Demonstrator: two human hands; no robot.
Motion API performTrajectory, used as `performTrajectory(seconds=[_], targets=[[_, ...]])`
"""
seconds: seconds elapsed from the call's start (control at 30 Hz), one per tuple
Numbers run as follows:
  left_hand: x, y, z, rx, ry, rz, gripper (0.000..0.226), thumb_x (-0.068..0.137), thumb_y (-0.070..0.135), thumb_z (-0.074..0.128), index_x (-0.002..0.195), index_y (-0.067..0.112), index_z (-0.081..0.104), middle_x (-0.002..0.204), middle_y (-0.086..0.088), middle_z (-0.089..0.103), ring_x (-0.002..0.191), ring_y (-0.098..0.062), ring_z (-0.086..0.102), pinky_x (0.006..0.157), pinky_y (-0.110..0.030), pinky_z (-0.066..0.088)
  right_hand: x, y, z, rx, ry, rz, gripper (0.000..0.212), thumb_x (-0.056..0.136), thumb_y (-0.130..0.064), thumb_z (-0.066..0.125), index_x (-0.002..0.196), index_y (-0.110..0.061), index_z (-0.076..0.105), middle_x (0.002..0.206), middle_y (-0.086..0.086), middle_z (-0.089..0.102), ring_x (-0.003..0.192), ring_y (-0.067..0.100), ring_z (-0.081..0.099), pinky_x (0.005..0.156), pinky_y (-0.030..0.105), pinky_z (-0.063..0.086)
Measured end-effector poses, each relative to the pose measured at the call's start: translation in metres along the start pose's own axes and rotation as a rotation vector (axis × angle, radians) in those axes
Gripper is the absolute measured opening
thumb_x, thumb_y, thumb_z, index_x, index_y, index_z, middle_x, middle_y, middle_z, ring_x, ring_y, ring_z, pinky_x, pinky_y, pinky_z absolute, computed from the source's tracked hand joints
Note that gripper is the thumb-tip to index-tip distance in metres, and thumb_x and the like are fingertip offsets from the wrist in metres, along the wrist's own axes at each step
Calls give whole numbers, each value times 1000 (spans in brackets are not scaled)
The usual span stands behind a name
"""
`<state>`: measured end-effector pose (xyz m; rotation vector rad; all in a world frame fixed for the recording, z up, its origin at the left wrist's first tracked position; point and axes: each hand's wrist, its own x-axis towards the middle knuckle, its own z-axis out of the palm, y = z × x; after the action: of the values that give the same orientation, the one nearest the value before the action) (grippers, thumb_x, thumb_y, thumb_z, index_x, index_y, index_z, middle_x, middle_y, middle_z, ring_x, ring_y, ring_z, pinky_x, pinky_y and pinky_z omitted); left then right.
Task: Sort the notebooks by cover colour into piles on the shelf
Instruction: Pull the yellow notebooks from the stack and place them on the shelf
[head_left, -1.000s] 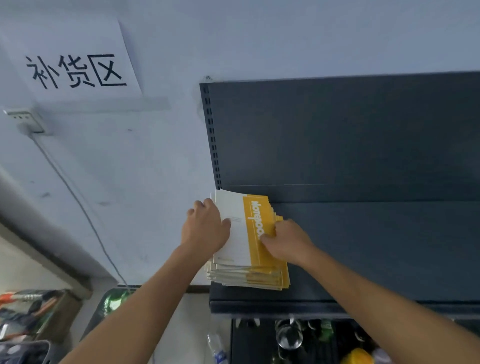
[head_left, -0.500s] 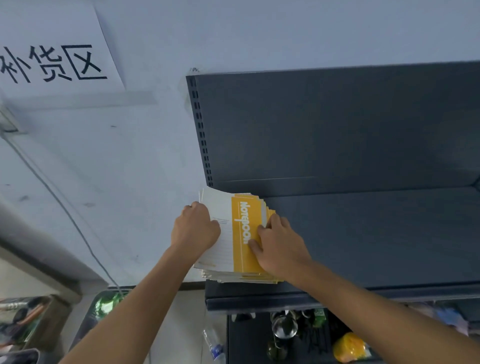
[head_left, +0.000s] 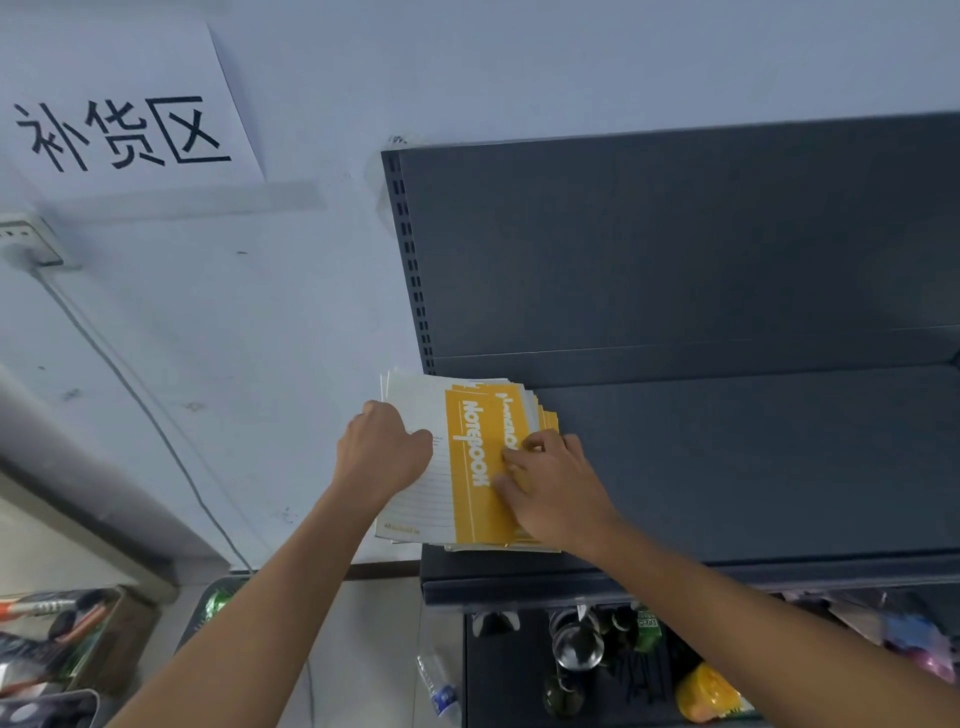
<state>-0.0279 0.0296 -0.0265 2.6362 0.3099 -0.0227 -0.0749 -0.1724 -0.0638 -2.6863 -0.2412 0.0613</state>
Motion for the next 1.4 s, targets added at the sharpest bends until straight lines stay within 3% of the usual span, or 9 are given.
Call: performTrajectory(seconds=[0.13, 0.27, 0.37, 0.5, 0.7, 0.97, 1.13, 1.23, 1.4], targets=[[-7, 4, 3, -47, -50, -12, 24, 92, 27, 57, 101, 6, 51, 98, -6, 59, 81, -21, 59, 60, -31, 47, -5, -7, 1, 64, 11, 1, 48, 100, -47, 46, 136, -17, 57, 136, 2, 58, 133, 24, 41, 108, 44, 39], [-15, 9, 8, -79, -15, -43, 24, 93, 23, 56, 103, 7, 41, 86, -2, 52, 72, -16, 53, 51, -29, 39, -9, -8, -3, 238, -15, 51, 32, 96, -46, 55, 117, -22, 61, 107, -2, 70, 100, 19, 64, 88, 43, 57], [-18, 9, 6, -41, 38, -20, 20, 91, 21, 57, 98, 8, 43, 83, -2, 53, 69, -16, 53, 48, -27, 36, -7, -2, -9, 439, 22, 151, 40, 95, -35, 62, 131, -16, 60, 126, -1, 67, 107, 14, 64, 91, 34, 55], [-22, 10, 4, -14, 36, -22, 16, 90, 21, 57, 91, 10, 45, 81, -2, 55, 67, -15, 53, 47, -25, 34, 2, -1, -16, 560, -6, 294, 47, 96, -31, 59, 139, -15, 56, 122, -3, 63, 92, 5, 57, 71, 21, 49], [-28, 11, -3, 59, 59, 9, 20, 90, 26, 56, 81, 13, 44, 80, -2, 57, 68, -16, 54, 50, -27, 35, 16, -11, -21, 669, -131, 432, 32, 90, -20, 64, 111, 4, 70, 85, 9, 63, 75, 19, 61, 73, 37, 58], [-31, 27, -14, -218, -31, 30, 12, 102, 23, 38, 101, 12, 44, 94, -4, 58, 80, -19, 58, 56, -30, 41, 19, -15, -20, 705, -117, 433, 15, 96, -35, 61, 88, -26, 52, 95, -3, 62, 83, 12, 60, 66, 28, 52], [-27, 43, -9, -372, -78, 81, 15, 102, 22, 36, 114, 17, 43, 98, 3, 57, 82, -14, 58, 55, -28, 40, 16, 3, -41, 814, -7, 419, 21, 96, -36, 64, 111, -23, 58, 107, -5, 67, 98, 14, 64, 85, 36, 54], [-22, 58, 5, -291, -92, 154, 14, 100, 23, 41, 107, 14, 49, 97, -1, 60, 81, -16, 59, 58, -32, 46, 9, 24, -56, 829, 99, 480, 14, 93, -28, 69, 105, -22, 63, 103, -4, 71, 92, 12, 67, 74, 31, 55], [-21, 104, 49, -59, -103, 381, 18, 99, 27, 48, 97, 11, 54, 92, -3, 59, 76, -16, 56, 58, -29, 41, -19, 74, -76, 680, 206, 618, 7, 87, -22, 72, 92, -18, 68, 88, 0, 75, 83, 19, 72, 77, 40, 61]])
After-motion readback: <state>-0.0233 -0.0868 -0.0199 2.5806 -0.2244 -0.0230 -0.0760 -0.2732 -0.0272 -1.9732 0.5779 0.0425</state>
